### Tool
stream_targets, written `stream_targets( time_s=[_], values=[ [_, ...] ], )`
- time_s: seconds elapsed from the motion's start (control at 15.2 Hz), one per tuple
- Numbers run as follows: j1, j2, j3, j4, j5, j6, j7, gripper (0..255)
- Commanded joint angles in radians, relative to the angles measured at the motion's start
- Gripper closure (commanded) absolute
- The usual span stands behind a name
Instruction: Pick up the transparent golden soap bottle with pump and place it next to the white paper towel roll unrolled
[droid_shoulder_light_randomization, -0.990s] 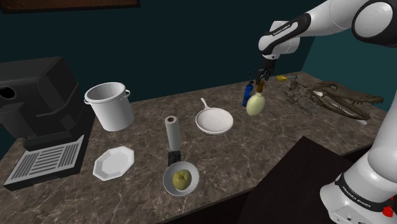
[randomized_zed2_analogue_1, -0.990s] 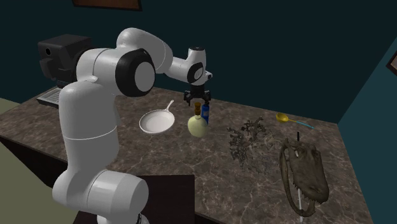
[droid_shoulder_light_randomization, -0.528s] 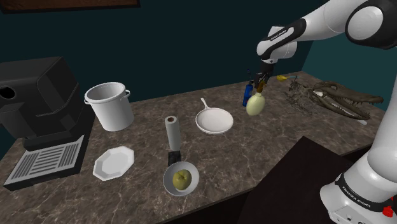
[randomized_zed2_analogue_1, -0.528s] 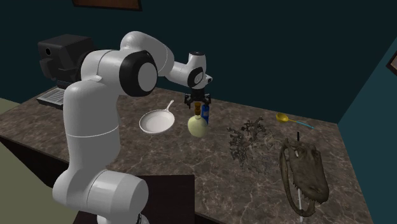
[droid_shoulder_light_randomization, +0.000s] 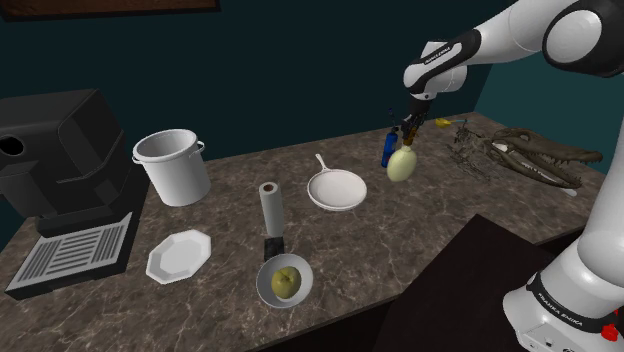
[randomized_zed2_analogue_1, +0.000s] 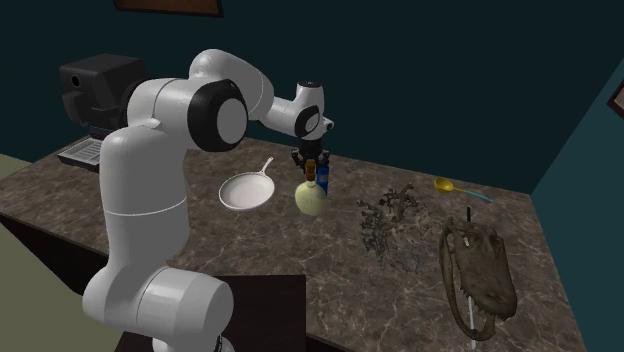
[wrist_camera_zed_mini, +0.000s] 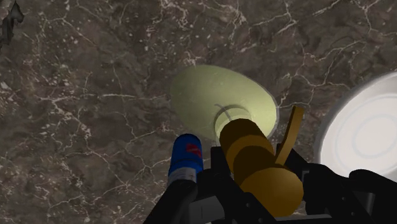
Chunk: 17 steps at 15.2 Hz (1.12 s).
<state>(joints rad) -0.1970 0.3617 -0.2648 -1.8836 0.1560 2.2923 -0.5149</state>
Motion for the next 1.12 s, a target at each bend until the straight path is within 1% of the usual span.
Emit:
stream_targets(
  time_s=[0.0, 0.33, 1.06],
  values=[
    [0.0, 0.0, 0.0, 0.0, 0.0, 0.0, 0.0, 255],
    [0.0, 0.0, 0.0, 0.0, 0.0, 0.0, 0.0, 255],
    [0.008, -0.07, -0.012, 0.057, -0.031, -0.124, 0.022, 255]
  ],
)
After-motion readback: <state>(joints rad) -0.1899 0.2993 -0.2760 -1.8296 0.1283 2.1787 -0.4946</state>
